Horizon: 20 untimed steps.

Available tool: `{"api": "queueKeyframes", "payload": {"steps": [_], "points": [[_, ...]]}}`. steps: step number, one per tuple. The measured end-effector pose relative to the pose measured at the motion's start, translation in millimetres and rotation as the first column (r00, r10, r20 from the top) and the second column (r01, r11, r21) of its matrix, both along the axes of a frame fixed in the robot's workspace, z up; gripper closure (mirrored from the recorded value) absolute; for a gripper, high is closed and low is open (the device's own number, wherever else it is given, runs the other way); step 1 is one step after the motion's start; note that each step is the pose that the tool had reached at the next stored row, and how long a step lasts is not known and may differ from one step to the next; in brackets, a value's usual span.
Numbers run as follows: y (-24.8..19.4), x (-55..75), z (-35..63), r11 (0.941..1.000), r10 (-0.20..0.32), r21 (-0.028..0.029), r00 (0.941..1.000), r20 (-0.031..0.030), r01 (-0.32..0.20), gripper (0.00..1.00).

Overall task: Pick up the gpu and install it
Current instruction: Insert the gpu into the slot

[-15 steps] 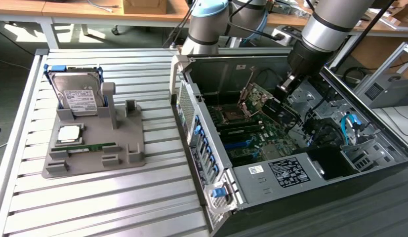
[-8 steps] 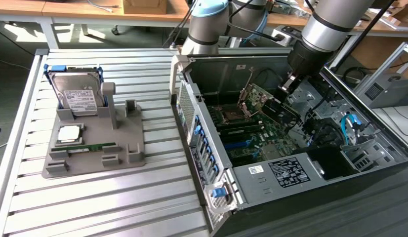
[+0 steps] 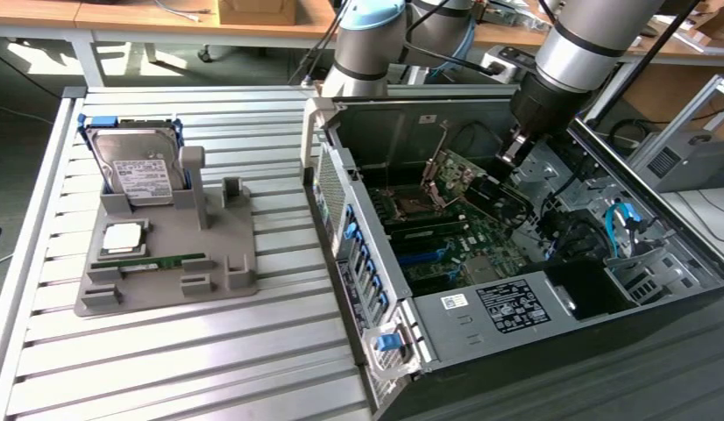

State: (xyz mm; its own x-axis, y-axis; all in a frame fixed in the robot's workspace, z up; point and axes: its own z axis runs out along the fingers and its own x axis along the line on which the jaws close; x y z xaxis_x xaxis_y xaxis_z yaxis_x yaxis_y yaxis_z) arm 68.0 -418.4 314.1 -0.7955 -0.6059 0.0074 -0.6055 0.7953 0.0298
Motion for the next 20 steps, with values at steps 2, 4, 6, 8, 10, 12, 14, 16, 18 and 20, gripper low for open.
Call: {"api": "queueKeyframes", "payload": {"steps": [2, 4, 6, 8, 10, 12, 14, 16, 18, 20], "points": [[0.0, 0.0, 0.0, 0.9999, 0.012, 0.0, 0.9999, 0.0, -0.012, 0.73], [0.0, 0.0, 0.0, 0.9996, 0.027, 0.0, 0.9996, 0.0, -0.027, 0.73], [0.0, 0.0, 0.0, 0.999, 0.046, 0.0, 0.999, 0.0, -0.046, 0.73], [0.0, 0.0, 0.0, 0.9982, 0.06, 0.0001, 0.9982, 0.0, -0.06, 0.73], [0.0, 0.0, 0.0, 0.9974, 0.073, 0.0001, 0.9974, 0.0, -0.073, 0.73], [0.0, 0.0, 0.0, 0.9964, 0.085, 0.0001, 0.9964, 0.0, -0.085, 0.73], [0.0, 0.0, 0.0, 0.9952, 0.098, 0.0001, 0.9952, 0.0, -0.098, 0.73], [0.0, 0.0, 0.0, 0.9937, 0.112, 0.0, 0.9937, 0.0, -0.112, 0.73], [0.0, 0.0, 0.0, 0.9921, 0.125, 0.0, 0.9921, 0.0, -0.125, 0.73], [0.0, 0.0, 0.0, 0.9904, 0.138, 0.0, 0.9904, 0.0, -0.138, 0.73]]}}
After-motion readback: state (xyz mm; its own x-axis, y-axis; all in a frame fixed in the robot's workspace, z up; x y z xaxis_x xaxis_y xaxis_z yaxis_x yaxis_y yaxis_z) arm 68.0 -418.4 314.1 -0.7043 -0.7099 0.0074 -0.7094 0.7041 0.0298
